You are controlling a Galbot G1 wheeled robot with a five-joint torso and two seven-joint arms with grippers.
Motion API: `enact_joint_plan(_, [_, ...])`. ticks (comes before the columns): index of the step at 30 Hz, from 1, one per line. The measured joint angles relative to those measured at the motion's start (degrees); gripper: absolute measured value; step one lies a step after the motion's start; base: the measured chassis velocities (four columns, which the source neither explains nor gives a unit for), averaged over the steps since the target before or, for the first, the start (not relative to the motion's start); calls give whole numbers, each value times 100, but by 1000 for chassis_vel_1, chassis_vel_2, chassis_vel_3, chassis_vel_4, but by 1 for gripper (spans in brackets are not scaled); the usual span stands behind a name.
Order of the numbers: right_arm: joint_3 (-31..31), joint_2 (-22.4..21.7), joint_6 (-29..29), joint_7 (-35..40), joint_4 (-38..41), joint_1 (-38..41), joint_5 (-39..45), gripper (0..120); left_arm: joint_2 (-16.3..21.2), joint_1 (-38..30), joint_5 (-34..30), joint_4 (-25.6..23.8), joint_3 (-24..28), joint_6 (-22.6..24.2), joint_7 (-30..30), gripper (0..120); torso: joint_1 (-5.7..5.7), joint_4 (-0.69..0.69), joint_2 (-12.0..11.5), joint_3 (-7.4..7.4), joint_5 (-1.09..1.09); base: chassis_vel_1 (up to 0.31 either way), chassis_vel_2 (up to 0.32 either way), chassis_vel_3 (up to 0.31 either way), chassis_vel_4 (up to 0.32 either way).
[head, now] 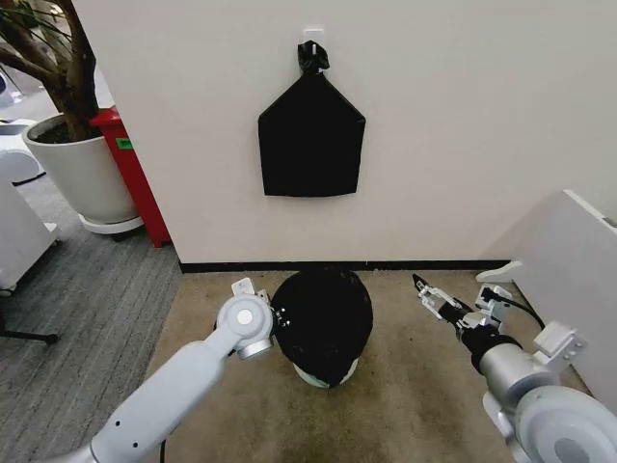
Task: Place the garbage bag over the trash bin.
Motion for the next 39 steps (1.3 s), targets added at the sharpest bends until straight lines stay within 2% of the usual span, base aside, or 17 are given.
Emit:
enact_joint_plan(4, [-65,2,33,39,-46,60,4,100,-35,11,120,178,37,44,42,0,0,0,0,0,1,0,0,0,0])
enact_joint_plan(13, [-160,-8,69,69,-83,134,14,100,-19,100,204,213,77,82,140,1,0,0,0,0,1,0,0,0,0])
enact_joint_plan(15, [-163,-12,77,85,-85,147,16,100,-7,118,205,183,86,101,136,9,0,0,0,0,0,0,0,0,0])
enact_joint_plan(16, [-163,-12,77,85,-85,147,16,100,-7,118,205,183,86,101,136,9,0,0,0,0,0,0,0,0,0])
enact_joint_plan(22, [-133,-87,108,159,-69,155,48,100,47,142,212,24,76,91,137,34,0,0,0,0,0,0,0,0,0])
enact_joint_plan(23, [-133,-87,108,159,-69,155,48,100,47,142,212,24,76,91,137,34,0,0,0,0,0,0,0,0,0])
enact_joint_plan(29, [-140,-104,117,196,-17,154,65,100,198,189,184,-392,31,83,35,59,0,0,0,0,0,0,0,0,0])
enact_joint_plan(31, [-151,-103,117,200,-8,154,65,100,215,195,171,-448,24,83,14,61,0,0,0,0,0,0,0,0,0])
enact_joint_plan(32, [-183,-103,118,218,17,154,66,100,268,220,138,-585,6,81,-45,69,0,0,0,0,0,0,0,0,0])
enact_joint_plan(33, [-198,-104,120,224,26,154,67,100,302,235,123,-654,-4,80,-75,71,0,0,0,0,0,0,0,0,0])
enact_joint_plan(37, [-255,-119,135,267,62,166,87,100,492,358,-2,-970,-152,78,-195,89,0,0,0,0,0,0,0,0,0])
enact_joint_plan(39, [-269,-122,137,282,70,166,92,100,548,400,-29,-1034,-210,79,-217,93,0,0,0,0,0,0,0,0,0])
